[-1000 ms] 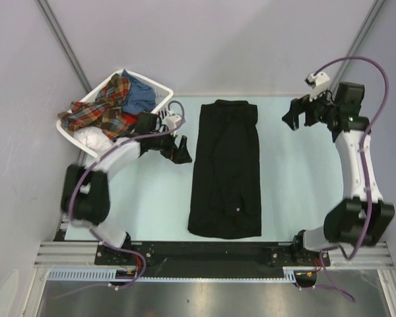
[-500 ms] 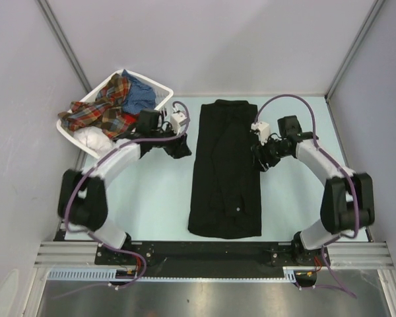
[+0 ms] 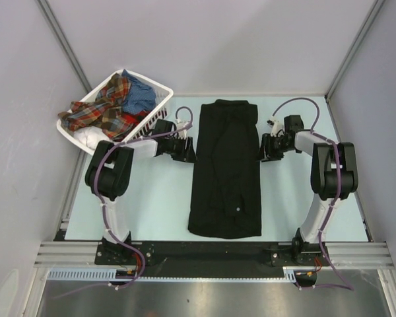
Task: Fold and stack the long sleeve shirts
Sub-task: Fold the shirt
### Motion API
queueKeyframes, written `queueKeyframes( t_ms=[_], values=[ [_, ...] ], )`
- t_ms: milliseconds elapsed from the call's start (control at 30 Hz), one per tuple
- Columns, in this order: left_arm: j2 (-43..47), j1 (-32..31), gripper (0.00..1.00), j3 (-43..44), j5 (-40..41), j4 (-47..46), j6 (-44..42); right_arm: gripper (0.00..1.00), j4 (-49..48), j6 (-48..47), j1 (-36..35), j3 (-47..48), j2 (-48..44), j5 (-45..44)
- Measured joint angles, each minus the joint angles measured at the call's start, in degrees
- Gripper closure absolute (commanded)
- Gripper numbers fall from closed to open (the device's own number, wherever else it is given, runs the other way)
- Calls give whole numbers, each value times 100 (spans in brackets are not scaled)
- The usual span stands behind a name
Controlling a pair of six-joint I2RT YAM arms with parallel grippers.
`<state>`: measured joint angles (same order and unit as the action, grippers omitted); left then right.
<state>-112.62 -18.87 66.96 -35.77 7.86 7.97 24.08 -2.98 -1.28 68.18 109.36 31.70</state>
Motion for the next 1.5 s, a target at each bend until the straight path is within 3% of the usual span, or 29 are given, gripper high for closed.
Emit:
queueKeyframes(
  t_ms=[67,300,333,633,667,700,733,767,800,833,867,900,967,1100,1233,1367,1500],
  values=[
    [-66,-24,57,76,76,-109,111,66,-140,166,-9,90,114,55],
    [-503,-33,99,463,129,-284,313,95,-546,699,-15,343,538,275],
    [-573,-33,100,540,131,-280,315,100,-570,765,-15,396,608,315],
    [-1113,138,100,1425,280,-122,354,99,-586,1314,2,1305,1292,442],
    [-1163,173,97,1506,286,-103,354,93,-579,1353,2,1427,1377,439],
    [-1200,203,82,1574,289,-96,354,80,-575,1377,4,1550,1456,439],
    [-1224,234,74,1620,293,-90,354,72,-560,1397,13,1668,1528,444],
    [-1233,258,58,1644,297,-76,348,63,-498,1414,17,1799,1598,474],
    [-1233,282,52,1657,264,-46,332,48,-442,1425,17,1919,1648,527],
    [-1220,310,47,1685,179,-2,354,41,-367,1405,35,2024,1670,573],
    [-1174,326,31,1707,190,52,258,36,-293,1322,61,2070,1663,695],
    [-1117,350,26,1707,184,122,142,28,-216,1270,94,2070,1587,721],
    [-833,407,9,1620,107,417,-195,23,22,931,203,1958,1335,739],
    [538,509,8,1038,-208,1217,-1668,17,791,-498,466,1342,2,789],
    [2887,323,11,-199,-361,1703,-3641,17,1187,-2815,391,136,-2332,905],
    [4719,-610,13,-1897,-345,1810,-5436,18,1460,-5176,-474,-1674,-4675,852],
    [4970,-1541,12,-3200,15,1567,-6428,15,1729,-6564,-1147,-3195,-5423,575]
  ],
)
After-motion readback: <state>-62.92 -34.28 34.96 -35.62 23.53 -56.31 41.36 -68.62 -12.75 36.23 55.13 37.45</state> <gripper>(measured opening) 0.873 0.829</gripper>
